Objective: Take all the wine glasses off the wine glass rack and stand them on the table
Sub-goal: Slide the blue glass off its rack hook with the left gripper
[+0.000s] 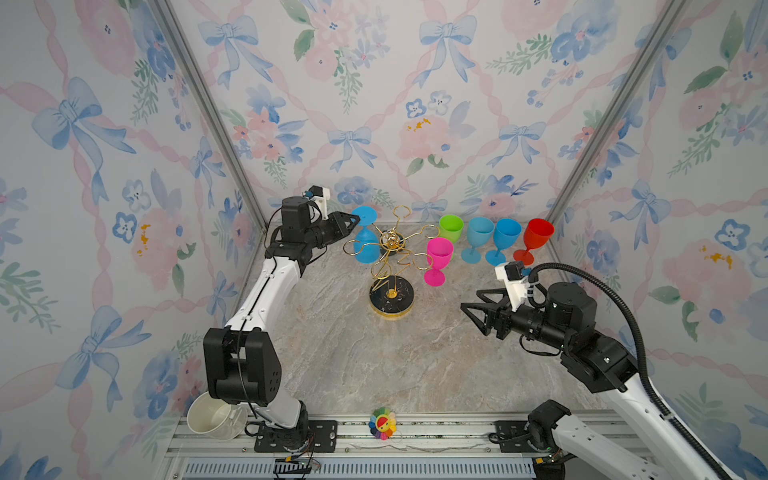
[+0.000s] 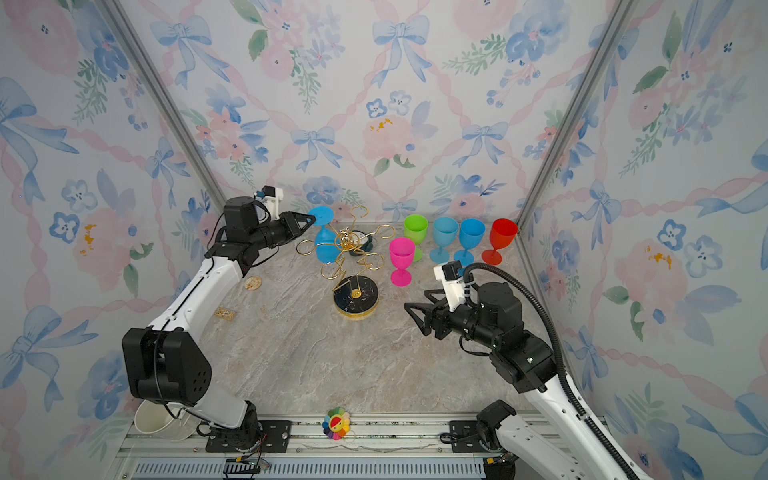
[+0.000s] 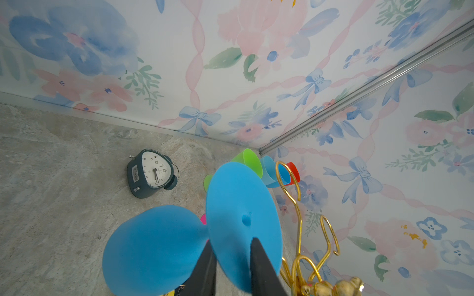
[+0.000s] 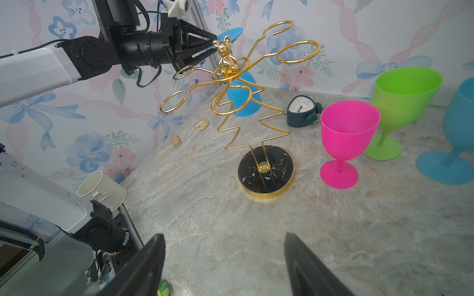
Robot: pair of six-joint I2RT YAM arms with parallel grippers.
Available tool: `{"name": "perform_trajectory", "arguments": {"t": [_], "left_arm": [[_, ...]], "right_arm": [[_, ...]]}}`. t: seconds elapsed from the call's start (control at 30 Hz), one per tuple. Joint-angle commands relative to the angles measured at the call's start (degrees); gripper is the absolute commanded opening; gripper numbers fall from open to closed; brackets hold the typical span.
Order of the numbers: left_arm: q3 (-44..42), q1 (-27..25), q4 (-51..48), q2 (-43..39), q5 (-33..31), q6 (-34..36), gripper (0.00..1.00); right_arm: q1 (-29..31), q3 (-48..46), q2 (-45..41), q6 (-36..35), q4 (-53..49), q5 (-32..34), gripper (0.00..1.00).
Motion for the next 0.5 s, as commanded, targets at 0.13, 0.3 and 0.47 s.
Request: {"name": "perform_trajectory", "arguments": {"t": [0.13,0.3,0.47], "left_arm": [[1.0,-0.2,0.3,-0.8,1.4,0.1,0.17],[0.9,-0.2,0.3,-1.6,1.5,-0.3,0.14],[0.4,-0.2,0.3,-2.3,1.9,-0.5,0.13]], "right_arm": [[0.8,-1.2,-1.3,0.7,-0.9,1.4,0.75],[0.9,-1.5,-1.8,0.7,-1.2,1.7,0.76],[0.9,-1.6,-1.8,0.9,-1.2,1.7,0.76]]}}
